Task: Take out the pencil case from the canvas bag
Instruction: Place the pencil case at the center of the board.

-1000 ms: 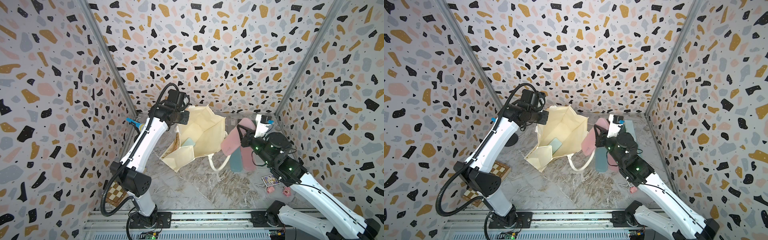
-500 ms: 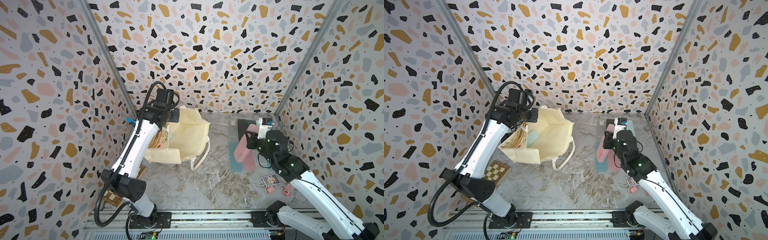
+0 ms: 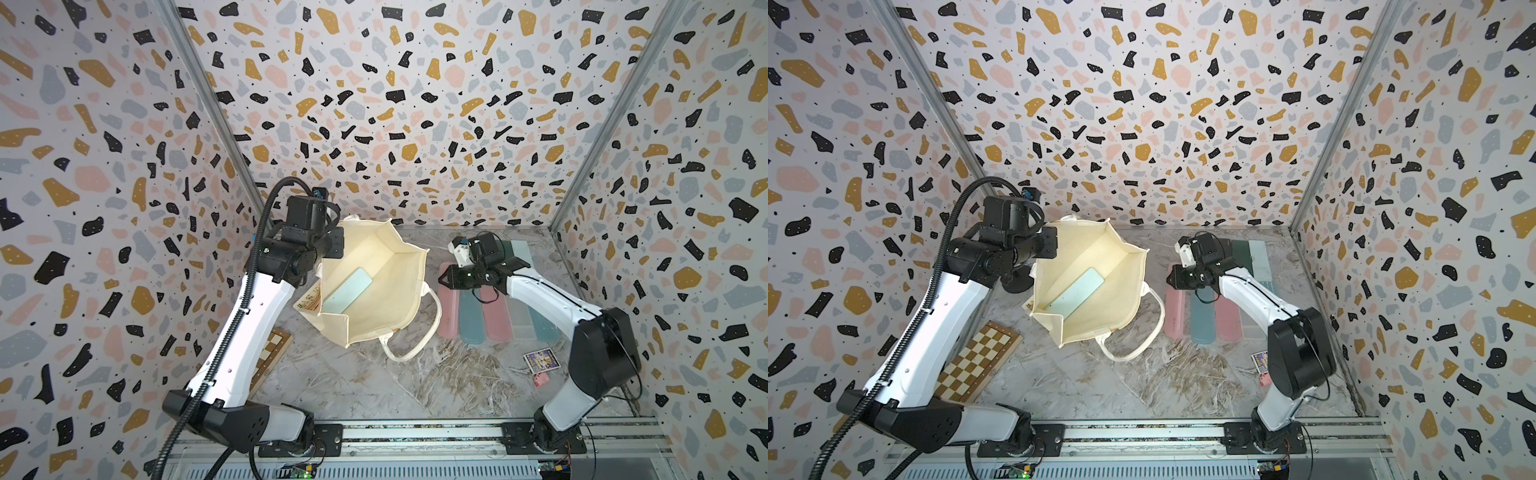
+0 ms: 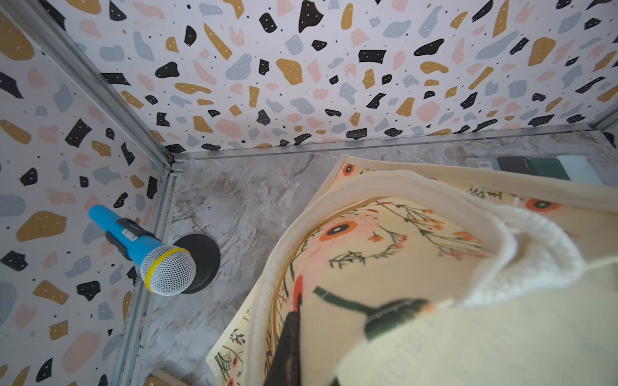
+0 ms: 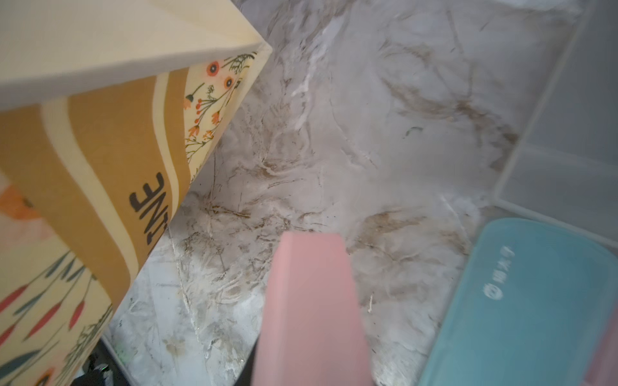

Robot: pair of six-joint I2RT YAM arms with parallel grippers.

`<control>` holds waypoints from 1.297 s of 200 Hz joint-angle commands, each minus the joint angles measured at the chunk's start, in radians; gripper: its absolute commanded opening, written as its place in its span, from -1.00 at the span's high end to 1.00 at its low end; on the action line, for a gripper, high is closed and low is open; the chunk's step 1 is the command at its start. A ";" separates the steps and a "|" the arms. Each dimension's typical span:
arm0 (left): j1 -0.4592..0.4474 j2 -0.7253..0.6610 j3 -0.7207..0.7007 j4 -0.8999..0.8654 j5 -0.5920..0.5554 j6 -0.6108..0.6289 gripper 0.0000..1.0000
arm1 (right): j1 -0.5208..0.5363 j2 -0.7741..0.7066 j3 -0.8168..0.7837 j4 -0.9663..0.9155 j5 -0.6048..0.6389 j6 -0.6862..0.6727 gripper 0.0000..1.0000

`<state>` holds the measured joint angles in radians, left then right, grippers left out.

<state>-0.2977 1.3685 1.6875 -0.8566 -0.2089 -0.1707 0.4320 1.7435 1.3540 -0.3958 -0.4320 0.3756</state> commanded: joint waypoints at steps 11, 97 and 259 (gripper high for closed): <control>0.027 -0.061 -0.006 0.133 -0.032 0.005 1.00 | -0.016 0.130 0.125 -0.059 -0.185 -0.025 0.59; 0.042 -0.073 -0.034 0.158 0.040 0.011 1.00 | -0.054 0.419 0.317 -0.015 -0.324 0.001 0.50; 0.128 -0.097 -0.059 0.151 -0.051 -0.070 1.00 | 0.076 0.137 0.032 0.019 0.280 -0.050 -0.61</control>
<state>-0.1955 1.3251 1.6272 -0.8051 -0.1719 -0.2031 0.4339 1.9671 1.4677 -0.3973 -0.3092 0.3397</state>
